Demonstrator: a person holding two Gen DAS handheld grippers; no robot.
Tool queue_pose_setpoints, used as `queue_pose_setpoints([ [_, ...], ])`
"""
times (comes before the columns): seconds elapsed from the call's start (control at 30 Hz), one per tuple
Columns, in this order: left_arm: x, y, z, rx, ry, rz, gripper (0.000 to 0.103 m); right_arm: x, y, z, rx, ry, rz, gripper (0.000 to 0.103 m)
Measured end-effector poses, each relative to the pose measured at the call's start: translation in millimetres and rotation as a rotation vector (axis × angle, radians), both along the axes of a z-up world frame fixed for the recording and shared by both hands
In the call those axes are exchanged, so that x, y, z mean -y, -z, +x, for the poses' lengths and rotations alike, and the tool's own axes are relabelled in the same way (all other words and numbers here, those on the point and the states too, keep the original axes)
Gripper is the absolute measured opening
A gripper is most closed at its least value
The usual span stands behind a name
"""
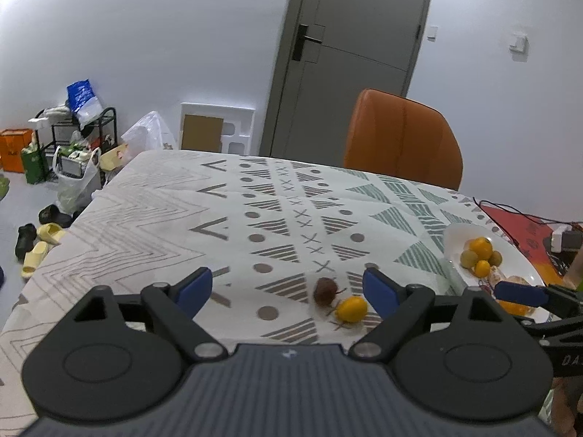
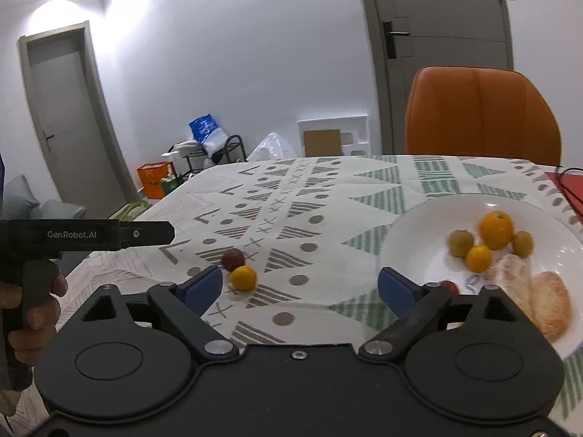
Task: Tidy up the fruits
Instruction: 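Move both tools back to the last fruits on the table, then grasp a brown kiwi with the left tool while the right tool grasps a mandarin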
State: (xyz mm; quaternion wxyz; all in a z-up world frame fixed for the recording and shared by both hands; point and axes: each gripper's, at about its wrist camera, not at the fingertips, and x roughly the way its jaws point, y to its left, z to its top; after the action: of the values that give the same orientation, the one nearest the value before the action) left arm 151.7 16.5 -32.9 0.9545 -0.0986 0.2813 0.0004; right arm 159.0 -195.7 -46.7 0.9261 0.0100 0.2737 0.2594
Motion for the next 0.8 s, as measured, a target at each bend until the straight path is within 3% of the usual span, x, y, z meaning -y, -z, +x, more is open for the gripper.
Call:
queue_pose_setpoints([
  [0.27, -19.6, 3.4, -0.8, -0.004, -0.017, -0.026, 0.086, -29.6, 6.3, 12.4, -0.035, -0.054, -0.015, 0.081],
  [0.8, -52.0, 13.7, -1.7, -0.032, -0.072, -0.045, 0.083, -76.0, 27.8, 35.9, -0.1, -0.114, -0.056, 0.07],
])
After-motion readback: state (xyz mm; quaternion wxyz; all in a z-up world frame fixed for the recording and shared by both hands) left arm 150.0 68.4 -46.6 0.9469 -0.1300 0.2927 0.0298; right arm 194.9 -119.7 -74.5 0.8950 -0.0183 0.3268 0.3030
